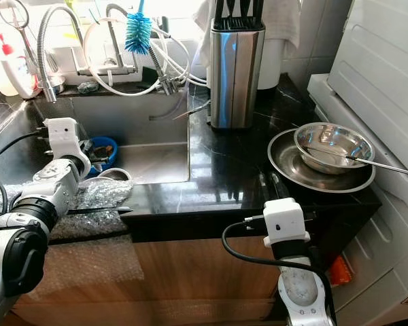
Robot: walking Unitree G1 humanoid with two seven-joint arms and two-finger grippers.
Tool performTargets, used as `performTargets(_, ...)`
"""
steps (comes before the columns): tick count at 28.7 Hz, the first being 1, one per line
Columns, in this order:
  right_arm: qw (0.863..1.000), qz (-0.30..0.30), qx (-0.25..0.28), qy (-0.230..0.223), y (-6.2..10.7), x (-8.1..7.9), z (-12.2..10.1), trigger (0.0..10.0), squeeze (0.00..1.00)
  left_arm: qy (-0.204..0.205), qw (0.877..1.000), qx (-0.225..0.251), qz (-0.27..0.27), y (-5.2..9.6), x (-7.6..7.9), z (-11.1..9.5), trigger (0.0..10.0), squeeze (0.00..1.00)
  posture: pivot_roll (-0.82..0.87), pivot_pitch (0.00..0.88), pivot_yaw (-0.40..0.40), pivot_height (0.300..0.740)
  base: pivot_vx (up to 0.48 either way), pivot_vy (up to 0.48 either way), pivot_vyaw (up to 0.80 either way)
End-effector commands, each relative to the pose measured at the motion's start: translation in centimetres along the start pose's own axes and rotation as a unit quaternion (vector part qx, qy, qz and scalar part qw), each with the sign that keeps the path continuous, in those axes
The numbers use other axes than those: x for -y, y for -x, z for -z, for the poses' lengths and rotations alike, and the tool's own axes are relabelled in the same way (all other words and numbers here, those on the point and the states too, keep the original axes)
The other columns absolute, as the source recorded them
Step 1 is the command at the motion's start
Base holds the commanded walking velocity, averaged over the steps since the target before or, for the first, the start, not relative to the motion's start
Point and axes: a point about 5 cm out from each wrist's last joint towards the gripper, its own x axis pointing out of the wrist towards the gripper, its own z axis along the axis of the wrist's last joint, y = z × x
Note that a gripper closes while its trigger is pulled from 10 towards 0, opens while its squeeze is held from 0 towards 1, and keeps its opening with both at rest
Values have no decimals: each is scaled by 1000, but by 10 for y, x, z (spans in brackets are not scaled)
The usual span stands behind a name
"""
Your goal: Kitchen organization
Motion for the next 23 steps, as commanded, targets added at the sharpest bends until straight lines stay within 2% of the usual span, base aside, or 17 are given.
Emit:
performTargets(1, 1000, -5, -4, -4, -1, -3, 2, 10000, 0, -9, 1000, -22, 0, 1, -2, 7, 10000, 1000, -129, 0, 56, 740, 0, 0, 0)
performTargets(12, 1000, -8, -3, -6, -6, -5, 2, 10000, 0, -26, 999, -39, 6, 2, -2, 12, 10000, 1000, -124, 0, 56, 740, 0, 0, 0)
performTargets(13, 1000, -8, -2, -7, -6, -6, 1, 10000, 0, -31, 999, -34, 8, 2, -1, 11, 10000, 761, -124, 0, 56, 740, 0, 0, 0)
performTargets(14, 1000, -9, -1, -7, -7, -7, 1, 10000, 0, -42, 999, -10, 14, 1, 1, 6, 10000, 0, -122, 0, 57, 740, 0, 0, 0)
performTargets(16, 1000, -9, -1, -7, -7, -7, 1, 10000, 0, -50, 998, 12, 20, 1, 3, 0, 10000, 0, -123, 0, 58, 740, 0, 0, 0)
performTargets(17, 1000, -9, 0, -8, -8, -7, 1, 10000, 0, -44, 997, 63, 29, 1, 5, -13, 10000, 0, -122, 0, 58, 740, 0, 0, 0)
performTargets(18, 1000, -8, 0, -7, -8, -7, 1, 10000, 0, -41, 996, 79, 31, 2, 6, -17, 10000, 0, -119, 0, 56, 740, 0, 0, 0)
performTargets(19, 1000, -8, 2, -7, -9, -6, 0, 10000, 0, -54, 990, 125, 33, 4, 6, -29, 10000, 0, -114, 0, 54, 740, 0, 0, 0)
performTargets(21, 1000, -7, 2, -7, -8, -6, 0, 10000, 0, -64, 982, 174, 32, 10, 0, -38, 10000, 0, -106, 0, 52, 740, 0, 0, 0)
performTargets(23, 1000, -7, 2, -7, -8, -6, 0, 10000, 0, -69, 978, 194, 28, 14, -5, -38, 10000, 0, -100, 0, 52, 740, 0, 0, 0)
